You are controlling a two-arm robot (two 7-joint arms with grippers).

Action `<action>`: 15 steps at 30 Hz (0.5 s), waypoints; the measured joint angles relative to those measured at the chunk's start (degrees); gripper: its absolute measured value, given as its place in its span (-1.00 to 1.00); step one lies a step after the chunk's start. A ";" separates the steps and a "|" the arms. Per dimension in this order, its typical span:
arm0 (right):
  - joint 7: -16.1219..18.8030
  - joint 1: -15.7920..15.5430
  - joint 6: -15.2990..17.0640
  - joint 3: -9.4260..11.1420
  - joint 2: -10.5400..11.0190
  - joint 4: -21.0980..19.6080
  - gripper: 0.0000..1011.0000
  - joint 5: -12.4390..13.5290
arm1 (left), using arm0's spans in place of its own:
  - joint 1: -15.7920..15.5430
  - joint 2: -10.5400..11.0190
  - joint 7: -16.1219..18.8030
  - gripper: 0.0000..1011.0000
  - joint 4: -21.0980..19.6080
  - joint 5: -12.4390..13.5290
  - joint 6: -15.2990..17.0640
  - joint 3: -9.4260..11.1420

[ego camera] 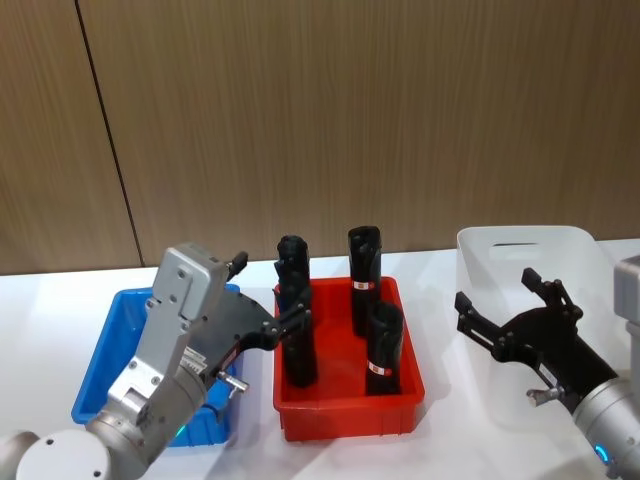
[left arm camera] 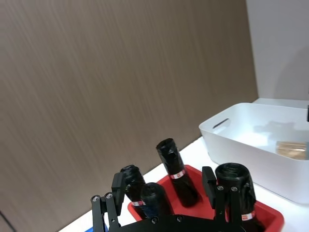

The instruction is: Pick the cotton swabs from the blue box and place them into the white box.

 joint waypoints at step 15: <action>0.03 0.00 0.03 0.00 0.00 0.00 0.98 -0.02 | 0.98 -0.77 6.90 0.99 -1.66 2.18 -0.17 1.13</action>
